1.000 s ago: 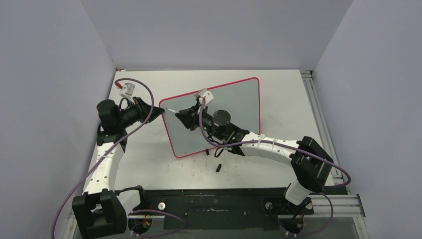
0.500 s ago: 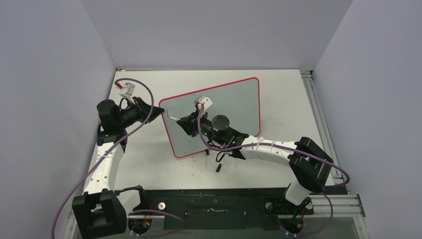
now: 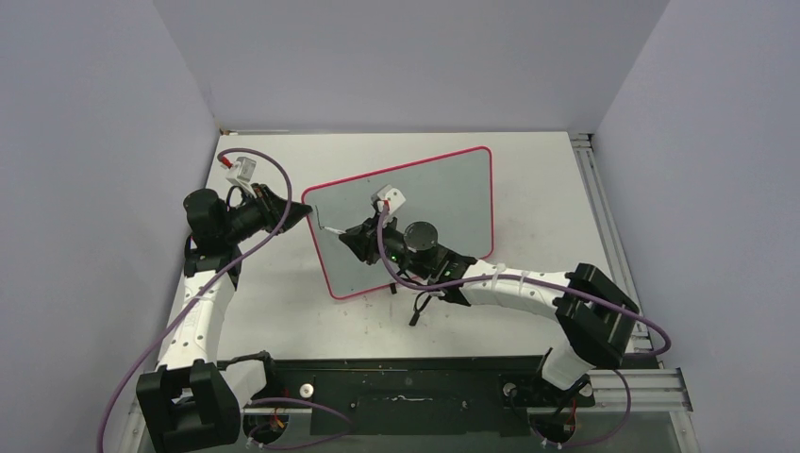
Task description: Write a sentence on the whiteboard
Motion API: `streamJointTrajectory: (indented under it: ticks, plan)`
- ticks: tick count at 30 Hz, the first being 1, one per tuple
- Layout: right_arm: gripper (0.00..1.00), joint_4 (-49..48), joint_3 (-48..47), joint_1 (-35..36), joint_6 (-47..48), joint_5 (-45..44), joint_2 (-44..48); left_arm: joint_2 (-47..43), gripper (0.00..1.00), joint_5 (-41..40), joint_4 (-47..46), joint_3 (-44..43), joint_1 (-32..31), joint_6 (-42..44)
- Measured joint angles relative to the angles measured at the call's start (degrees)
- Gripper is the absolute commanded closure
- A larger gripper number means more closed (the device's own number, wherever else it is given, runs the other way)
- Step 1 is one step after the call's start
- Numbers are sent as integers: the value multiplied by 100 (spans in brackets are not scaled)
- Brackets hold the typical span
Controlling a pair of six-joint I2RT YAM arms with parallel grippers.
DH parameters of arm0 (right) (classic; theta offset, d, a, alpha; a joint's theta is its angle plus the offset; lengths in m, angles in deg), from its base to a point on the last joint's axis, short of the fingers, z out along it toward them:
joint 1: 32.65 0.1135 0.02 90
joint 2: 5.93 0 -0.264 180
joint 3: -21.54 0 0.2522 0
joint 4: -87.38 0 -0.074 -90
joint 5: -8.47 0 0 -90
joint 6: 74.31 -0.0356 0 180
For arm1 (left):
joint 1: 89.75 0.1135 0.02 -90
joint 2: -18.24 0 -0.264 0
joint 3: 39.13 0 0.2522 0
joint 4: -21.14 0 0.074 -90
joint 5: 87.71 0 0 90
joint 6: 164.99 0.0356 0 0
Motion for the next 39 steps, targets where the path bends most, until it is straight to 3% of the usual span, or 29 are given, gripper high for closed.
streamJointTrajectory:
  ticks: [9,39]
  plan:
    - [95,37,-20,0,33,4,348,-9,86,9,2,0,-4,0]
    - [95,42,-350,26,61,-57,-127,-11,86,7,4,0,-4,4]
